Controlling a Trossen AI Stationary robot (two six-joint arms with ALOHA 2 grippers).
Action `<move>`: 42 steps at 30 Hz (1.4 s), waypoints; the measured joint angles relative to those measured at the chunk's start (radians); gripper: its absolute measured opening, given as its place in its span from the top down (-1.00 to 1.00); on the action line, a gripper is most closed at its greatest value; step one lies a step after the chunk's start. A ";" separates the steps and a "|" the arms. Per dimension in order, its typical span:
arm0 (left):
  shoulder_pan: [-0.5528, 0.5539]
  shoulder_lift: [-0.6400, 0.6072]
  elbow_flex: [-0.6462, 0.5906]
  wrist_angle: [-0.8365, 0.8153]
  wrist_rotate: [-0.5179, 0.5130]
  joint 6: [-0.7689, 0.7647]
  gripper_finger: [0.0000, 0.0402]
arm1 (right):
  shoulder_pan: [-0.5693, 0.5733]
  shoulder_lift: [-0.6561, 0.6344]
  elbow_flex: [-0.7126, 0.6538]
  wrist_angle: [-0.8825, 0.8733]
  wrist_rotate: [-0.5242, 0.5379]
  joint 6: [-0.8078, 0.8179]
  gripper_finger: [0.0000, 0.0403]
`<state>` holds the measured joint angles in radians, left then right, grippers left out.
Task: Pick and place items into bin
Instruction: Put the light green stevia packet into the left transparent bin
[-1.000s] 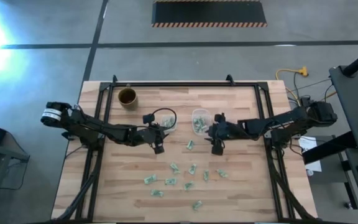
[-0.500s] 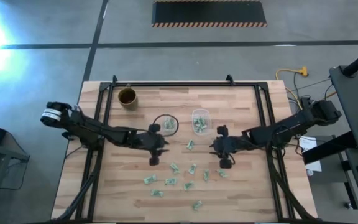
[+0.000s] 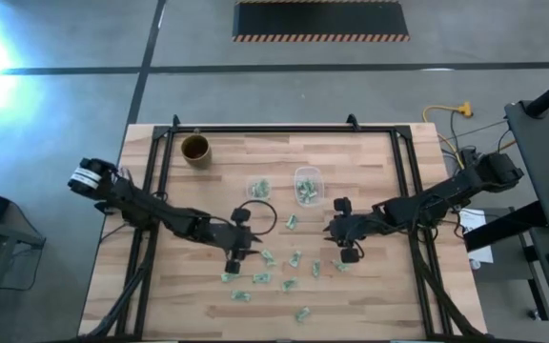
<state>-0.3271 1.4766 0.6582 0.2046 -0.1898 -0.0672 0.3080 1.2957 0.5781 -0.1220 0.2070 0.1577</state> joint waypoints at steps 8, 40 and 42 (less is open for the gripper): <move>0.000 0.145 0.069 0.003 -0.004 0.058 0.39 | 0.002 0.000 -0.003 -0.001 -0.005 0.000 0.52; 0.002 0.259 0.118 -0.012 0.080 0.049 0.39 | 0.002 0.000 -0.012 0.001 -0.006 0.019 0.58; 0.002 0.268 0.118 -0.012 0.080 0.046 0.39 | 0.002 0.000 -0.012 0.001 -0.006 0.019 0.57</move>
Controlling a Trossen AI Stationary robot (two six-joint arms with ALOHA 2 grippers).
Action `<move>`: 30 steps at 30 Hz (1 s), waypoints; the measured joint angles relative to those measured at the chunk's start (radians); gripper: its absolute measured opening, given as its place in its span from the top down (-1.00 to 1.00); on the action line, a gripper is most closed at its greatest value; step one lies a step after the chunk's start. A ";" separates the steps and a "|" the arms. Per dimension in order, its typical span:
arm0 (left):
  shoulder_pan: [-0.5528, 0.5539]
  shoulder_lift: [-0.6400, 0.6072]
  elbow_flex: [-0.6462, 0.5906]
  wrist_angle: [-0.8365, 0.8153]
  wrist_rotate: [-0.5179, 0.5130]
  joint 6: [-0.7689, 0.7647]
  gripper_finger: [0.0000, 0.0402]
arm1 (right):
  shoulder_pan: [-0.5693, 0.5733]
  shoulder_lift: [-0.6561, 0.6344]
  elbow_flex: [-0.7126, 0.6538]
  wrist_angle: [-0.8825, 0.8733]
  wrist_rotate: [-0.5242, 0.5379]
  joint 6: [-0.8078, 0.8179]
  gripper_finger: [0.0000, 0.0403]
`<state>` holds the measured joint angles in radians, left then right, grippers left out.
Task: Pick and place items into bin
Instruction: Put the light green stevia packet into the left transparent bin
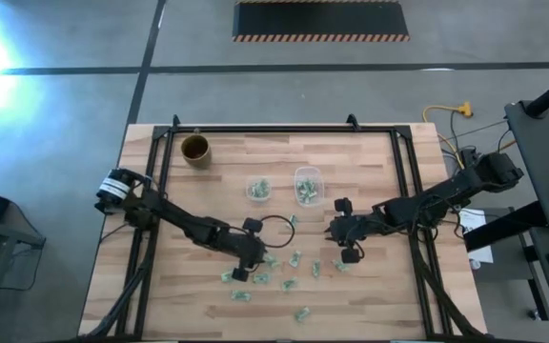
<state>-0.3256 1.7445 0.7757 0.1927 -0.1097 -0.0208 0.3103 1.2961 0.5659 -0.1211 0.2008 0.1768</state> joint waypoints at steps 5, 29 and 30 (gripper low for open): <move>0.000 0.028 0.005 0.013 0.001 -0.002 0.39 | 0.000 0.000 0.000 0.000 0.000 0.000 0.57; 0.001 -0.001 0.014 -0.001 -0.009 0.002 0.99 | 0.000 0.000 0.000 -0.001 0.000 0.000 0.57; 0.001 -0.011 0.014 -0.009 -0.015 0.004 0.99 | 0.000 0.000 0.000 -0.001 0.000 0.000 0.57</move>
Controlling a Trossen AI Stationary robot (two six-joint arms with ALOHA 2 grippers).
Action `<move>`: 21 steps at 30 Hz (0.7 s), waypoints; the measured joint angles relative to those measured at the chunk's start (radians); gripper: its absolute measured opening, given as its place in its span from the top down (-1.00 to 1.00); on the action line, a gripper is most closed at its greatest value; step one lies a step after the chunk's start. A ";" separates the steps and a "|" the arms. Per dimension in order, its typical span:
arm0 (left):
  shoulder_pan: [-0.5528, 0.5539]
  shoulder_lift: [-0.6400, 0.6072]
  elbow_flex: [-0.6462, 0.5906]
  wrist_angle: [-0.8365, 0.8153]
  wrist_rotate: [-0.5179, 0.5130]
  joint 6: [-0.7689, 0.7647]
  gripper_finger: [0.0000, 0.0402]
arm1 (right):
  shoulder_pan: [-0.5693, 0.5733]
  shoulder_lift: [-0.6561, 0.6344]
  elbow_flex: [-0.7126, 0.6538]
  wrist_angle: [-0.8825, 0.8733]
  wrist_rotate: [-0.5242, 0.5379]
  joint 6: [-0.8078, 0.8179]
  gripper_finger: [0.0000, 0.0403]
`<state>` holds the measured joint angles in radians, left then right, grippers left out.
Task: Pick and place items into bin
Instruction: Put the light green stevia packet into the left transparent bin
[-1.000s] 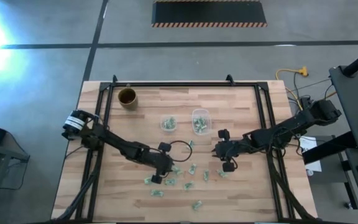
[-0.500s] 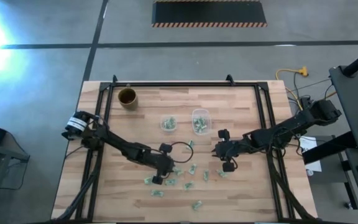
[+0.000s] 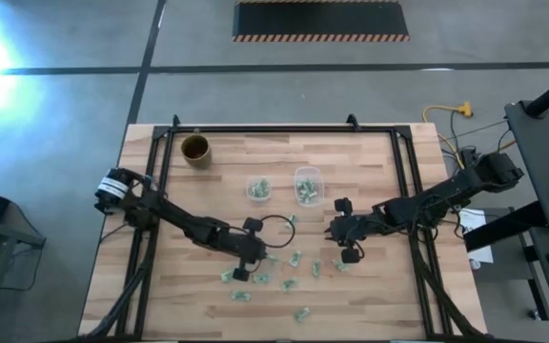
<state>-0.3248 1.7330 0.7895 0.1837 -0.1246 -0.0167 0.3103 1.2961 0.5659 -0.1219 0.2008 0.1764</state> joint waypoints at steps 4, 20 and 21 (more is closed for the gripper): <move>0.000 -0.050 0.000 -0.045 -0.086 0.018 0.99 | 0.000 0.000 0.000 -0.001 0.000 0.000 0.60; 0.096 -0.254 -0.007 -0.179 -0.799 0.052 0.99 | 0.000 0.000 0.000 0.001 0.000 0.000 0.59; 0.114 -0.251 -0.007 -0.175 -0.797 0.052 0.99 | 0.000 0.000 0.000 0.001 0.000 0.000 0.58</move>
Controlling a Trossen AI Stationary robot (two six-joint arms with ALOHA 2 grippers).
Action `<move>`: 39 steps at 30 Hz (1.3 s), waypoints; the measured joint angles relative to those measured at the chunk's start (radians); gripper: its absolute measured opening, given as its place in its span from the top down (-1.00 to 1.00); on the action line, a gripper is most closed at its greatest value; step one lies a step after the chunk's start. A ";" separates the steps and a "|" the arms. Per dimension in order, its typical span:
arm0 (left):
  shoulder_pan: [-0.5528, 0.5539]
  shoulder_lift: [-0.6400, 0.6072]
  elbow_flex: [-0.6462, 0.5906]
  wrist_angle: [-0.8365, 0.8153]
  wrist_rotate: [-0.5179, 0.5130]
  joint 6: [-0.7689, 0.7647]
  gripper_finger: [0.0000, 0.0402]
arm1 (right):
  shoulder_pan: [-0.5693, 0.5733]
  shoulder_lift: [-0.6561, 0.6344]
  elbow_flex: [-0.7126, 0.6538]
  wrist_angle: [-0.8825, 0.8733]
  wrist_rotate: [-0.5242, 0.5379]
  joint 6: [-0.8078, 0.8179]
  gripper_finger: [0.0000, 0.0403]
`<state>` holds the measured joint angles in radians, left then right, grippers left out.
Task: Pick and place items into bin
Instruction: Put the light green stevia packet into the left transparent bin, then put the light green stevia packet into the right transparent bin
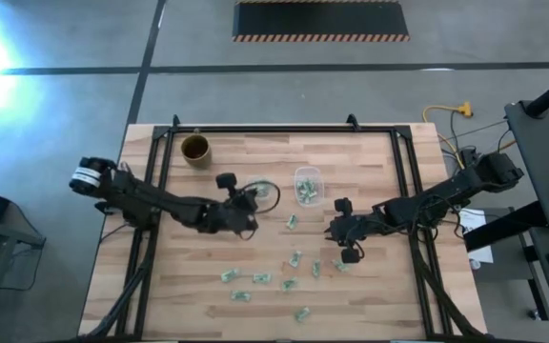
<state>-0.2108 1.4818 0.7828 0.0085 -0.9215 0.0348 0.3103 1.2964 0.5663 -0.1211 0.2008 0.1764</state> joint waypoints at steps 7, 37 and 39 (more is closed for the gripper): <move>0.103 0.044 0.000 0.000 0.109 -0.002 1.00 | 0.000 0.000 0.000 -0.002 0.000 0.000 0.59; 0.103 0.018 0.017 -0.098 0.138 -0.030 0.48 | 0.001 0.000 0.000 -0.003 -0.137 0.055 0.62; 0.087 0.003 0.023 -0.096 0.138 -0.029 0.48 | 0.003 0.000 0.000 -0.008 -0.201 0.089 0.62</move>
<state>-0.1236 1.4843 0.8055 -0.0870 -0.7830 0.0055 0.3135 1.2964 0.5663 -0.1295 0.0001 0.2651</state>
